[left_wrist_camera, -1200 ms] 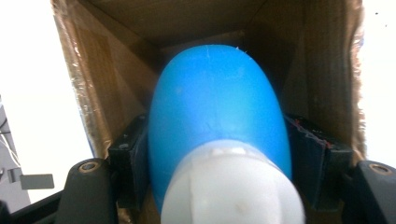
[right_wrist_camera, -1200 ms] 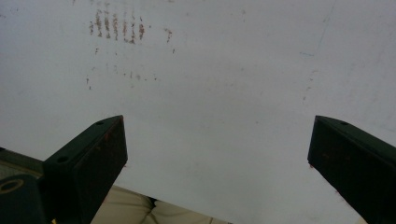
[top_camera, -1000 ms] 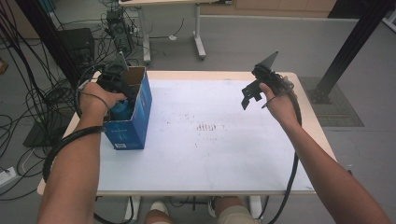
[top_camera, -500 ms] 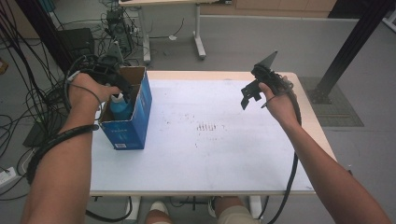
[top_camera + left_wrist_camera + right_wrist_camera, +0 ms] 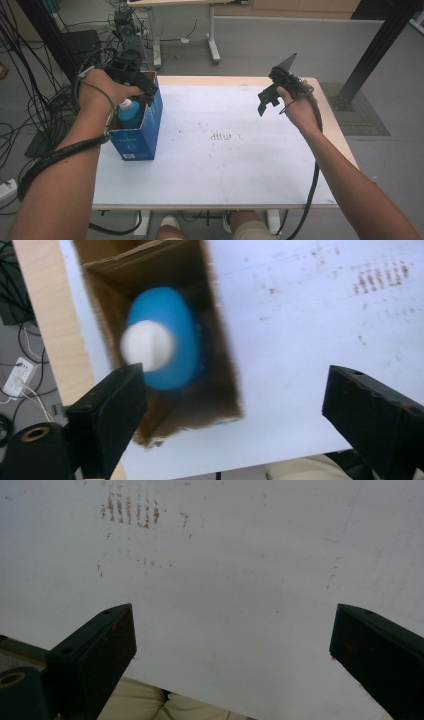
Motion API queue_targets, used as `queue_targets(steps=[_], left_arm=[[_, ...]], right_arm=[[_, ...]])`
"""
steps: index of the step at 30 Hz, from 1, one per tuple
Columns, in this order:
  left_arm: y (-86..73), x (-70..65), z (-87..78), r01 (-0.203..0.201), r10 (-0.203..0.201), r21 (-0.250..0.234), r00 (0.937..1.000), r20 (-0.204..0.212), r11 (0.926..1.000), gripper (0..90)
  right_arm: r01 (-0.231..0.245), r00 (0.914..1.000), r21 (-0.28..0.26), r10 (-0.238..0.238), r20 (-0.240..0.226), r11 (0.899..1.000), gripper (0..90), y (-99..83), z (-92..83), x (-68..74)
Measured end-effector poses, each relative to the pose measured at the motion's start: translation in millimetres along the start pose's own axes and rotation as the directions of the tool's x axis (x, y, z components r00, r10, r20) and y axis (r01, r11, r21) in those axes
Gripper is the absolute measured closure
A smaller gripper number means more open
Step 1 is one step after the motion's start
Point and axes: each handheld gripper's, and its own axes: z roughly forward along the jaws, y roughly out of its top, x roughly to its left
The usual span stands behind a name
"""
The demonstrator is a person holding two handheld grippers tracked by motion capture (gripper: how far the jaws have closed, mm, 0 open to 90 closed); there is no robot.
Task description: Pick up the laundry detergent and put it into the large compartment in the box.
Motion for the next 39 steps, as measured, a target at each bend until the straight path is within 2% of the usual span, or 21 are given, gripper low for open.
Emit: queue_targets(steps=[8, 10, 14, 21, 30, 39], left_arm=[[10.3, -39.9, -3.4, -0.061, 0.061, 0.014, 0.9979, 0.022, 0.9980, 6.4], [12.2, -51.8, -4.3, -0.083, 0.083, 0.010, 0.9960, 0.032, 0.9965, 6.1], [15.1, -66.9, -4.6, -0.112, 0.111, 0.014, 0.9924, 0.053, 0.9936, 4.1], [15.0, -93.0, -6.2, -0.165, 0.164, 0.009, 0.9844, 0.065, 0.9863, 2.7], [16.7, -114.7, -5.7, -0.217, 0.215, 0.008, 0.9731, 0.081, 0.9762, 1.2], [20.3, -119.9, -4.9, -0.233, 0.231, 0.008, 0.9680, 0.097, 0.9724, 0.6]], right_arm=[[-0.015, 0.9999, 0.009, 0.015, 0.000, 1.000, 4.5, 5.5, 3.4, -1.8], [-0.022, 0.9998, 0.010, 0.022, -0.002, 1.000, 4.5, 6.3, 3.6, -3.6], [-0.030, 0.9995, 0.012, 0.030, 0.000, 0.999, 4.5, 8.1, 3.3, -5.9], [-0.047, 0.9989, 0.009, 0.047, 0.006, 0.999, 4.5, 10.1, 0.8, -7.0], [-0.056, 0.9983, 0.011, 0.056, 0.014, 0.998, 4.5, 11.8, -0.4, -4.9], [-0.055, 0.9983, 0.016, 0.055, 0.020, 0.998, 4.5, 13.8, 0.7, -4.3]])
